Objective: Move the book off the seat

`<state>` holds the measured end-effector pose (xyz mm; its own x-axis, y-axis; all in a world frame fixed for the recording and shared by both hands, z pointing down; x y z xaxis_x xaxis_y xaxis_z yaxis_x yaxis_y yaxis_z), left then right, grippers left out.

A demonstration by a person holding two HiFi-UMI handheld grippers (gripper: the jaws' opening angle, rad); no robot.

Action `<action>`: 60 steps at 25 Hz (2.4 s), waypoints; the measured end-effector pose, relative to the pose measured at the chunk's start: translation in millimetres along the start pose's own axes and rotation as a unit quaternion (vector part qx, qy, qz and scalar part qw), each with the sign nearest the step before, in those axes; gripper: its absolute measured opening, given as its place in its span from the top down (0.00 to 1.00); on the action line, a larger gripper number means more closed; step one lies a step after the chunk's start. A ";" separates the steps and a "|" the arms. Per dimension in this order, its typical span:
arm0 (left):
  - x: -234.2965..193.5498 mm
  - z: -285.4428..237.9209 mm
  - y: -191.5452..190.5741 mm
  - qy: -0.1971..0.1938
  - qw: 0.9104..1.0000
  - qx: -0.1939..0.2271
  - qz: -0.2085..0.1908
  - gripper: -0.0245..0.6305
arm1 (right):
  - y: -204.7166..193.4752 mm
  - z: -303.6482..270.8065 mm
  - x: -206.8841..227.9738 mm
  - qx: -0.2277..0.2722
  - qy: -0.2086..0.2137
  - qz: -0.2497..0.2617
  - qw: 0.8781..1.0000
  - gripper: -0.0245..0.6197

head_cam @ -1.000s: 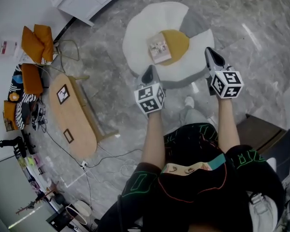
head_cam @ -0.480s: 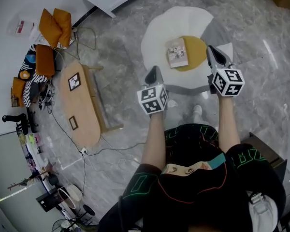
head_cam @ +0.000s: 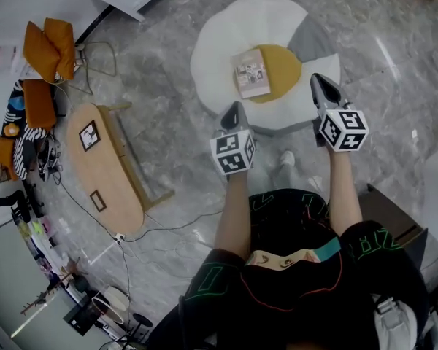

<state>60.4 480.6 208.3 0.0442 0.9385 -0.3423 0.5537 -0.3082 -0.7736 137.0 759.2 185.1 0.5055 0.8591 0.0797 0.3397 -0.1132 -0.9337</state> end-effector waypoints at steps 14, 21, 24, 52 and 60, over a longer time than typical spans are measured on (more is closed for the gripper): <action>-100.2 -134.6 -17.5 -0.048 0.993 -0.100 0.031 0.95 | -59.3 -139.7 -43.5 -0.140 0.012 0.017 0.990 0.96; -138.4 -181.3 -38.3 -0.057 0.989 -0.136 0.031 0.95 | -100.4 -185.2 -60.2 -0.191 0.033 0.016 0.981 0.96; -147.1 -203.7 -62.7 -0.060 0.985 -0.154 0.038 0.95 | -127.2 -205.2 -56.7 -0.201 0.043 0.000 0.979 0.96; -222.5 -374.6 -236.9 -0.032 0.968 -0.232 0.087 0.78 | -357.7 -328.3 -3.9 -0.310 0.072 -0.027 0.948 0.70; -241.8 -391.5 -275.8 -0.048 0.953 -0.274 0.119 0.59 | -400.6 -345.2 -14.0 -0.343 0.065 -0.023 0.937 0.63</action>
<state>222.5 399.4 713.2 0.1600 0.8258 -0.5407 0.8897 -0.3580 -0.2835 267.6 620.3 678.6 0.5552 0.8078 0.1980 0.7705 -0.4098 -0.4883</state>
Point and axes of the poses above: the fingertips, and each gripper's own axes: z backward along the fingers, x to its right, y out of its top, the point moved 10 cm from there along z, backward along the fingers, and after that the axes turned 12 degrees about z, right-handed, at the moved point
